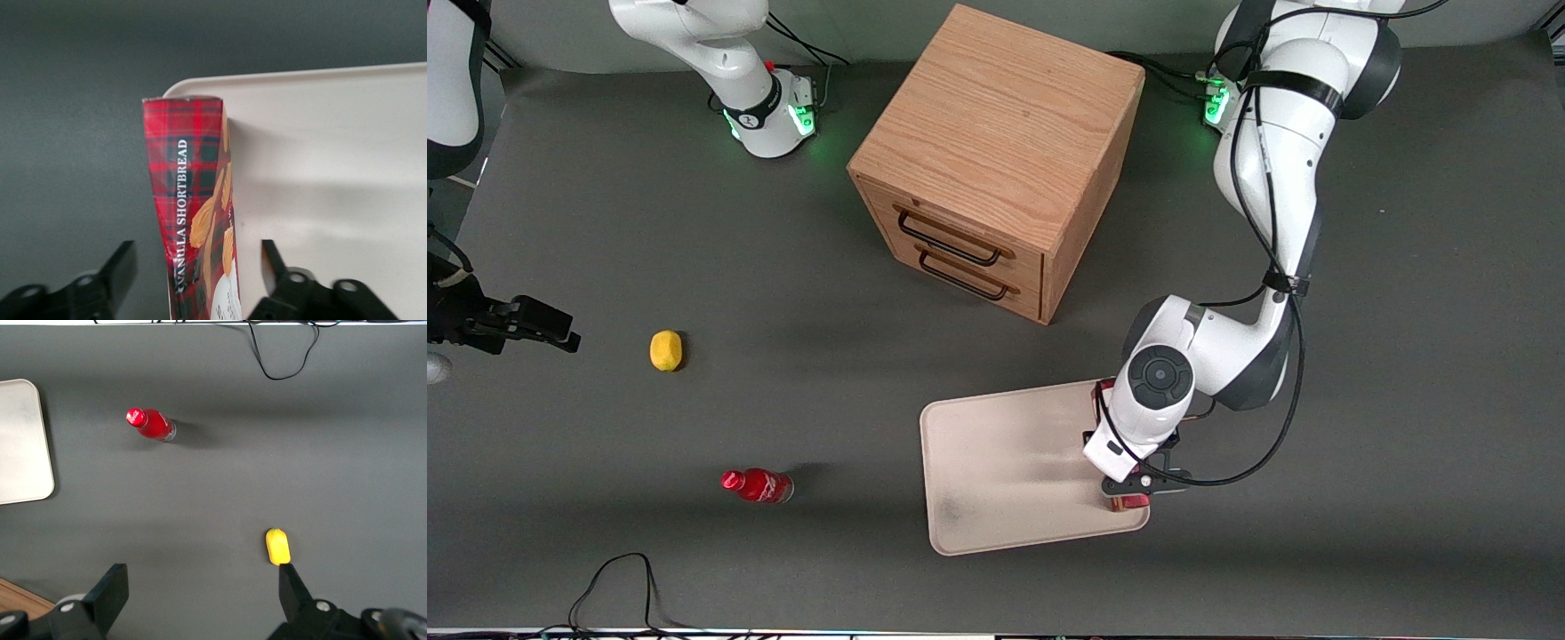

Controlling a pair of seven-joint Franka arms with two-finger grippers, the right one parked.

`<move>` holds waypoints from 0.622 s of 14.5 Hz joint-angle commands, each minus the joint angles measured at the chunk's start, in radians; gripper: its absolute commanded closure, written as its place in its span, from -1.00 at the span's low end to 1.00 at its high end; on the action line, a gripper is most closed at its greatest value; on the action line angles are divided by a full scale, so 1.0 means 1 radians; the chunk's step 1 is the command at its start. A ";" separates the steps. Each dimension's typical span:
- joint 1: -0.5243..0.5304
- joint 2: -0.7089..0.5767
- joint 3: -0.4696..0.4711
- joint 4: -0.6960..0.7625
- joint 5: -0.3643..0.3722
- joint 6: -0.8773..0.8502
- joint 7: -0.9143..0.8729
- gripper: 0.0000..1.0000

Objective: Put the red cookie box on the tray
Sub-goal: 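Lower the red box onto the tray and open the left gripper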

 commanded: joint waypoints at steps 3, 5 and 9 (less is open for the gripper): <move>-0.001 -0.107 0.010 0.016 0.001 -0.156 -0.025 -1.00; 0.008 -0.166 0.010 0.034 0.001 -0.262 -0.020 -1.00; 0.057 -0.327 0.008 0.030 0.006 -0.418 0.003 -1.00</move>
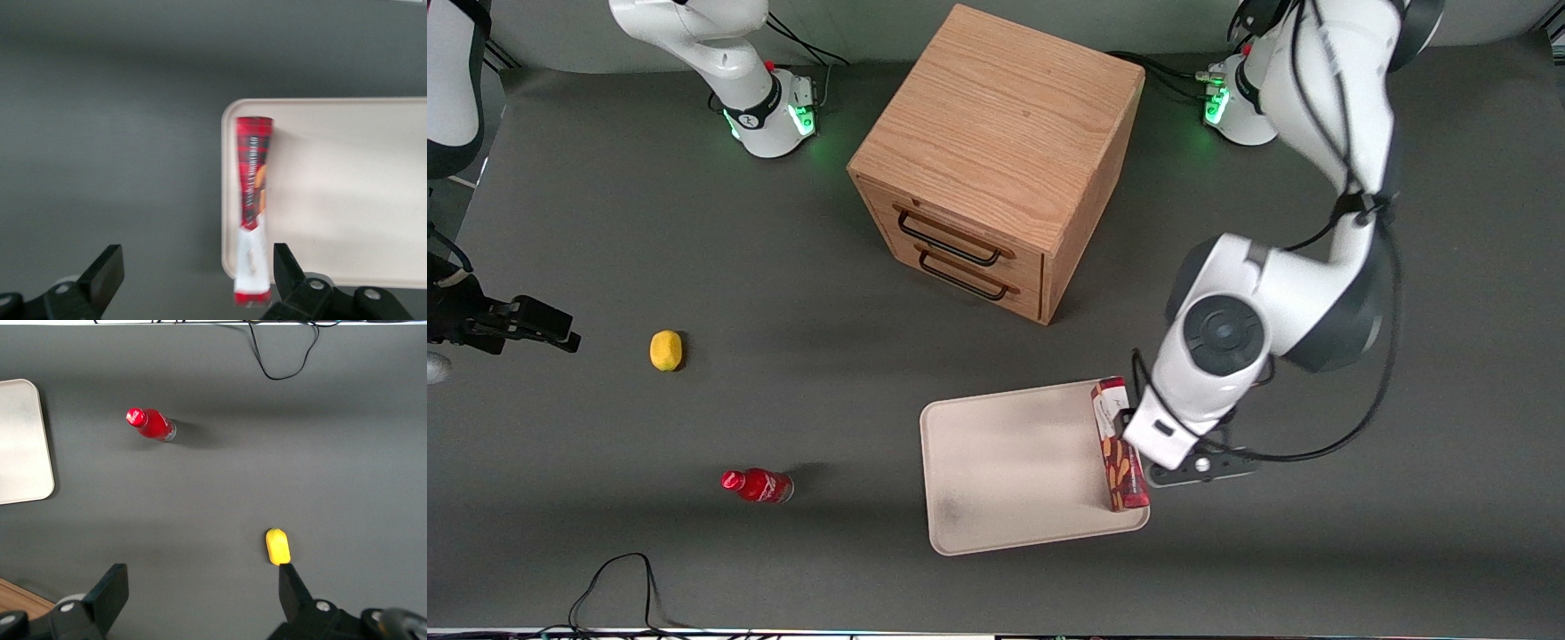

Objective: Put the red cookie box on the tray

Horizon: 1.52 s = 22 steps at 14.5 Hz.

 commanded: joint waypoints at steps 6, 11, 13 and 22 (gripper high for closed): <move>0.130 -0.312 -0.003 -0.090 -0.026 -0.223 0.254 -1.00; 0.284 -0.453 -0.003 -0.201 -0.072 -0.223 0.524 -1.00; 0.340 -0.467 -0.001 -0.209 -0.078 -0.226 0.621 -1.00; 0.443 -0.602 -0.001 -0.503 -0.109 0.002 0.743 -1.00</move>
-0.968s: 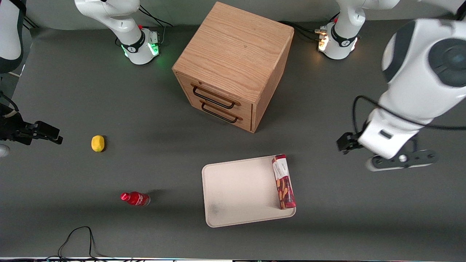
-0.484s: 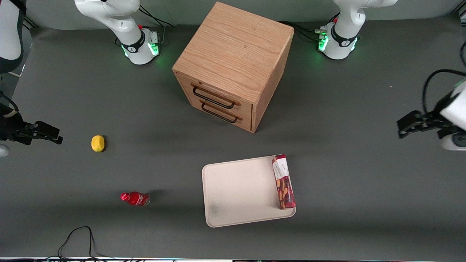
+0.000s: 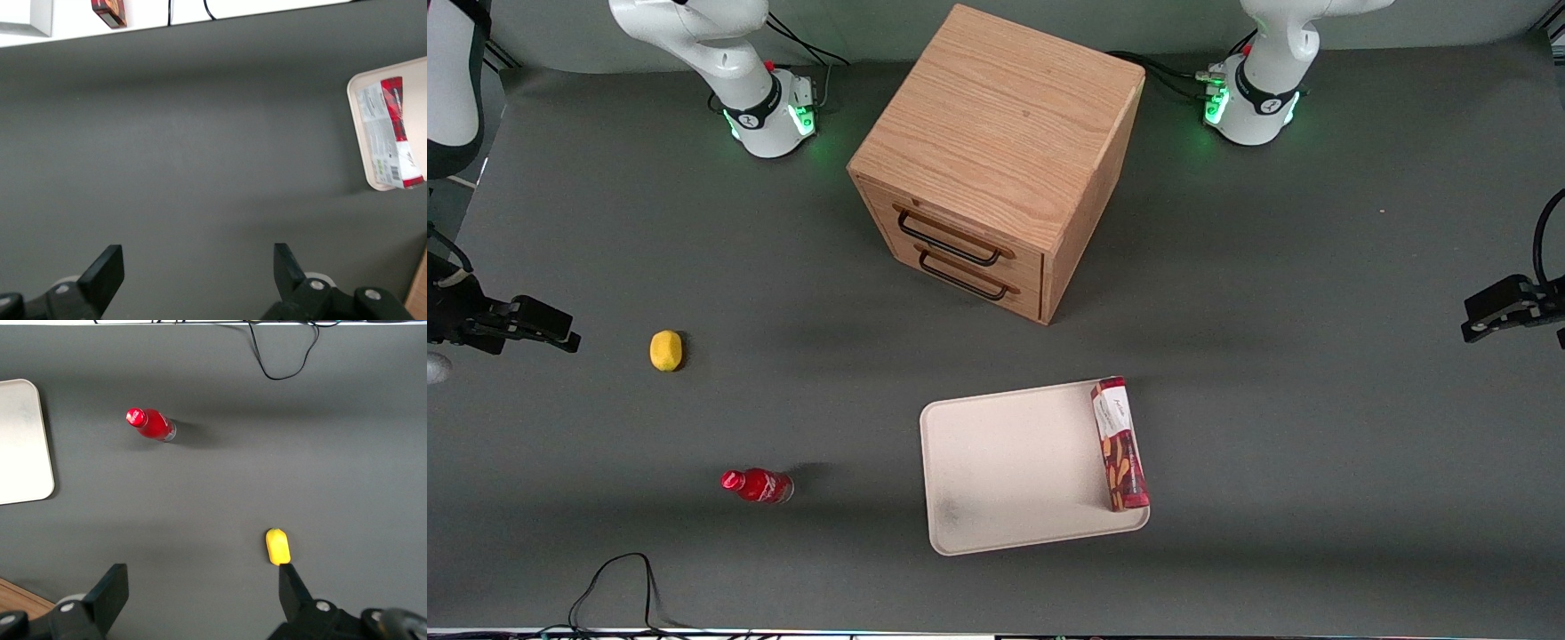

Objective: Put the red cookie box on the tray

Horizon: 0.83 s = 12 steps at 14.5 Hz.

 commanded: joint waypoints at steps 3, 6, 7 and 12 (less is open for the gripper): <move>-0.010 -0.152 -0.006 -0.220 -0.010 0.084 -0.008 -1.00; -0.084 -0.174 0.035 -0.217 -0.009 0.022 -0.096 -1.00; -0.096 -0.183 0.047 -0.217 -0.007 0.003 -0.099 -1.00; -0.098 -0.198 0.038 -0.187 -0.007 -0.104 -0.134 -1.00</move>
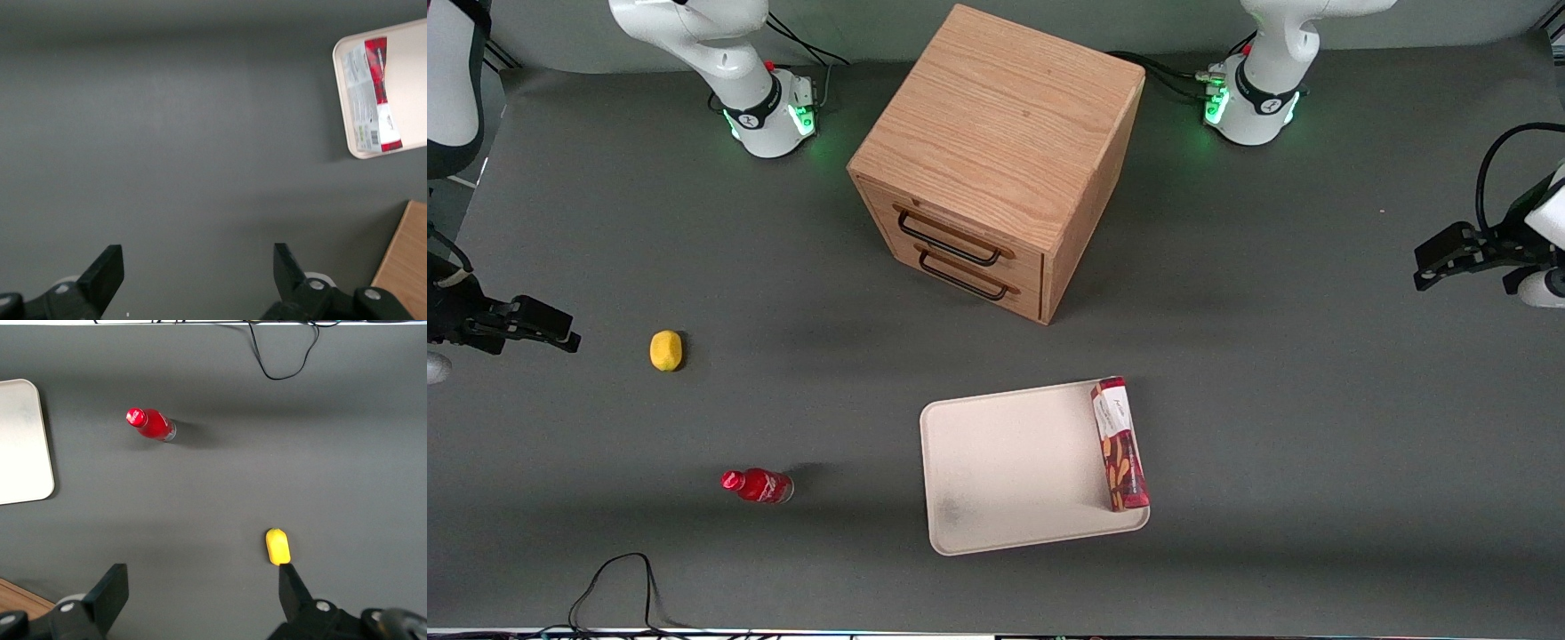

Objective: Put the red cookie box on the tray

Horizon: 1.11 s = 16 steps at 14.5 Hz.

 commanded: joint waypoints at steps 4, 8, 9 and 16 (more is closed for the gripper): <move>-0.054 -0.038 0.028 0.007 -0.002 -0.063 -0.056 -1.00; -0.025 -0.042 0.003 0.012 0.002 -0.091 -0.065 -1.00; -0.011 -0.045 -0.019 0.012 0.007 -0.095 -0.087 -1.00; -0.007 -0.049 -0.019 0.012 -0.001 -0.097 -0.092 -1.00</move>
